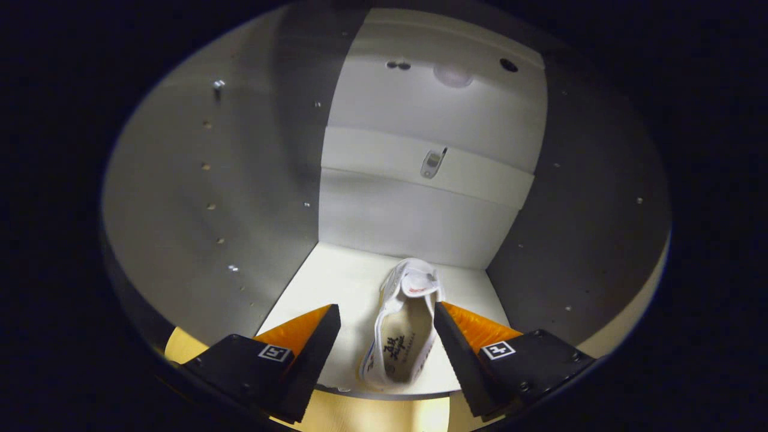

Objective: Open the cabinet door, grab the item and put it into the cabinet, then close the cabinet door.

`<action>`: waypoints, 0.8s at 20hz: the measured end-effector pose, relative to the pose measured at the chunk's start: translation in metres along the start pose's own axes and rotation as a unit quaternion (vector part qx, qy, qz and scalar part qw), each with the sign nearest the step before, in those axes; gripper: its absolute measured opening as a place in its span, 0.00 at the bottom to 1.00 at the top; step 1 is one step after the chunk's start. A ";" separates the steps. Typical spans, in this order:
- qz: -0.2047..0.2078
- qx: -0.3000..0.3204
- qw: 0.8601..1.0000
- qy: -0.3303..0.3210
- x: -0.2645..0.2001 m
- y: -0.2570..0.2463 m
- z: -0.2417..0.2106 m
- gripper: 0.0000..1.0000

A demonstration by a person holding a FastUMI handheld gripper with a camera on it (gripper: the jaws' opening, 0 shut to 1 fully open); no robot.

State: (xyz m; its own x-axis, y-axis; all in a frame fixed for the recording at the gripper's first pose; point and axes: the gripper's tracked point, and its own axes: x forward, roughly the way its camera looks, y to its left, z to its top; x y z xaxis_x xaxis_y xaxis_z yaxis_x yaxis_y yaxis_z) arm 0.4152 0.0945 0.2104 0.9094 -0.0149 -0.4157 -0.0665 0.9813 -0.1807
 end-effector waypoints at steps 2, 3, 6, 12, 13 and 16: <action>-0.003 -0.004 0.999 -0.033 -0.038 -0.001 0.011 0.98; -0.002 0.000 0.999 -0.049 -0.060 0.000 0.014 0.98; 0.001 0.014 0.996 -0.092 -0.129 0.000 0.018 0.98; 0.004 0.038 0.989 -0.145 -0.260 -0.009 -0.014 0.98; 0.010 0.045 0.988 -0.145 -0.279 -0.011 -0.025 0.98; 0.026 0.069 0.986 -0.149 -0.332 -0.028 -0.057 0.98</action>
State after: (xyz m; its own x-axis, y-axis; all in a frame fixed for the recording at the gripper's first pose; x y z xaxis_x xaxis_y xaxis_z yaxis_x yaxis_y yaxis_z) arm 0.0920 0.0613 0.3027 0.9880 0.0723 -0.1364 -0.0778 0.9963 -0.0354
